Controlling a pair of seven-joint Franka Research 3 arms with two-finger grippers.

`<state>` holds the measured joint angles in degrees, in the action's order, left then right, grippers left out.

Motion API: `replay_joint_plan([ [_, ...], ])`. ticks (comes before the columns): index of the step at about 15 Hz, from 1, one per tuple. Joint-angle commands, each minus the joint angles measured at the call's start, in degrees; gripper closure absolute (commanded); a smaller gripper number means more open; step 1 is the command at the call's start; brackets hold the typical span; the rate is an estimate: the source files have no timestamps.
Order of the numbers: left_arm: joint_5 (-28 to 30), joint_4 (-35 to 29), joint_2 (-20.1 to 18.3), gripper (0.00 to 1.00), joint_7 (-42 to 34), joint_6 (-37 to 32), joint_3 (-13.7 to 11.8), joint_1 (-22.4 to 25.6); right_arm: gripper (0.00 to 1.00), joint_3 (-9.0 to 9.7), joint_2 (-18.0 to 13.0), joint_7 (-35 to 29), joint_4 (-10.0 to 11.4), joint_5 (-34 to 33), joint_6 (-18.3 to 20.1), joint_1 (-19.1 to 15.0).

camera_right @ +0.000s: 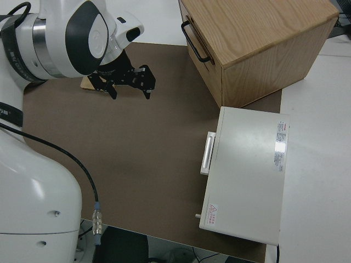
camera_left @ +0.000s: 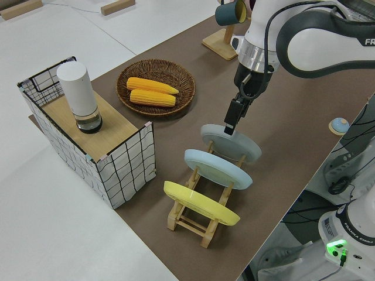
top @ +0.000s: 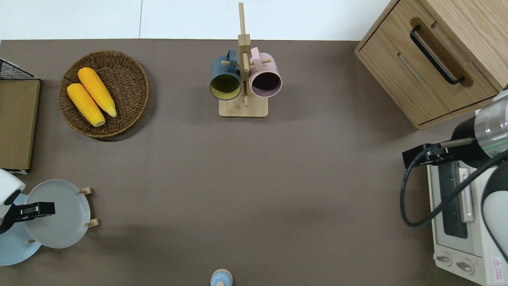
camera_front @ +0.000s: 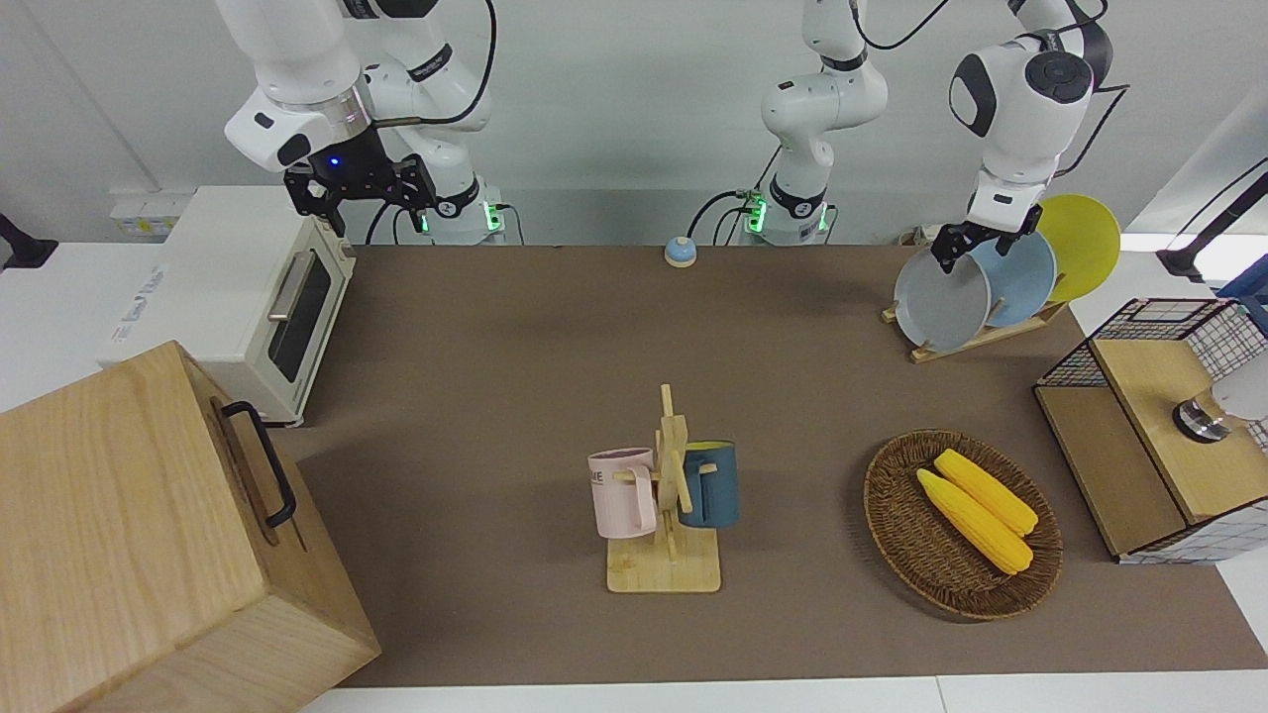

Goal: Pick gray plate from low plate rack and place it on table with left arm

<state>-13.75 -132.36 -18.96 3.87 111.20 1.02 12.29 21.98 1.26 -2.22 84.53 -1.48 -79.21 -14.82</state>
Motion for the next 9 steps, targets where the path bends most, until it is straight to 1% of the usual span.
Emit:
replay_joint_plan([
  [1, -2.5, -3.3, -1.4, 0.01, 0.9, 2.9, 0.4, 1.0, 0.017, 1.22, -0.1, -0.7, -0.4, -0.3, 0.6, -1.3],
  [2, -2.5, -3.4, -1.3, 0.02, 0.9, 3.0, 0.4, 1.0, 0.017, 1.13, -0.1, -0.7, -0.4, -0.3, 0.6, -1.3],
  [3, -2.5, -3.5, -1.3, 0.06, 0.9, 3.1, 0.4, 1.0, 0.017, 1.22, -0.1, -0.7, -0.4, -0.4, 0.6, -1.3],
  [4, -2.5, -3.5, -1.2, 0.14, 0.9, 3.1, 0.3, 1.1, 0.017, 1.22, -0.2, -0.7, -0.4, -0.3, 0.6, -1.3],
  [7, -2.5, -3.6, -0.3, 0.47, 0.9, 3.1, 0.3, 1.0, 0.017, 1.22, -0.1, -0.7, -0.4, -0.3, 0.6, -1.3],
  [9, -2.5, -3.6, 0.3, 0.63, 0.9, 3.5, 0.4, 1.0, 0.017, 1.13, -0.1, -0.7, -0.4, -0.4, 0.6, -1.3],
])
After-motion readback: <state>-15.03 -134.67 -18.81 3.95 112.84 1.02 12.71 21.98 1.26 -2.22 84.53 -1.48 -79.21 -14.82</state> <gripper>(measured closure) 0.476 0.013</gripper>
